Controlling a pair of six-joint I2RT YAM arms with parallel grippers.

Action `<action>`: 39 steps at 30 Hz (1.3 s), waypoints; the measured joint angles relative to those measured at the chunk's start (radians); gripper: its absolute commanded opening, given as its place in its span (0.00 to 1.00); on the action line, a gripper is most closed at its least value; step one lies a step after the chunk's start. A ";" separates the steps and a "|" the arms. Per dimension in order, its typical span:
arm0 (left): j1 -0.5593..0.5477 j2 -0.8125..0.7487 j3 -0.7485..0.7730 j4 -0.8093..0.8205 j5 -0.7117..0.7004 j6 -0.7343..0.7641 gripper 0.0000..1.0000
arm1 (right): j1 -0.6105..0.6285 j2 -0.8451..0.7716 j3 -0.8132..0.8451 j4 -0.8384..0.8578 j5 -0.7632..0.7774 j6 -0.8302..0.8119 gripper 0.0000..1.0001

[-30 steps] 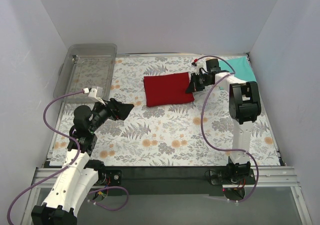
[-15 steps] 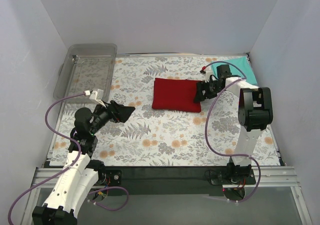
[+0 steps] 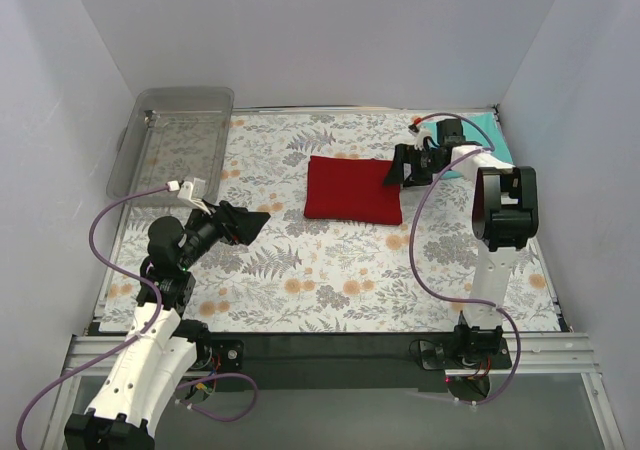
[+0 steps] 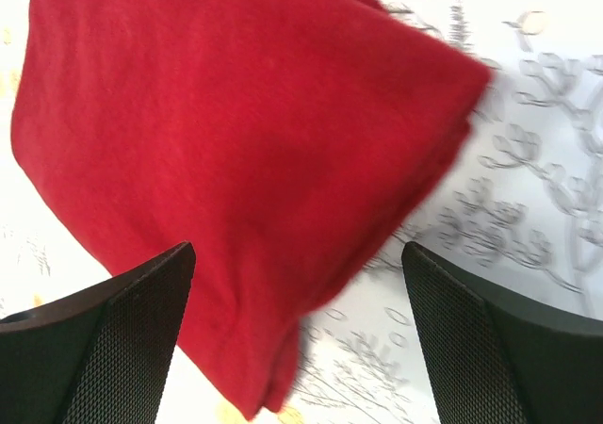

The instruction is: Fold and stack the t-shirts

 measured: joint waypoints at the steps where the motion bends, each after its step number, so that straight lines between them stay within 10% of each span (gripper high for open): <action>1: 0.000 -0.001 0.000 0.000 0.000 0.000 0.82 | 0.010 0.000 0.000 0.004 0.006 0.013 0.81; 18: 0.000 -0.007 -0.016 -0.002 0.000 0.001 0.82 | 0.226 -0.008 0.004 0.094 0.410 0.174 0.81; 30: 0.000 -0.029 -0.016 -0.004 -0.001 0.004 0.82 | 0.248 -0.001 -0.015 0.126 0.485 0.155 0.03; 39: 0.000 -0.046 -0.016 -0.012 -0.005 0.012 0.83 | 0.182 -0.005 -0.019 0.102 0.315 0.054 0.01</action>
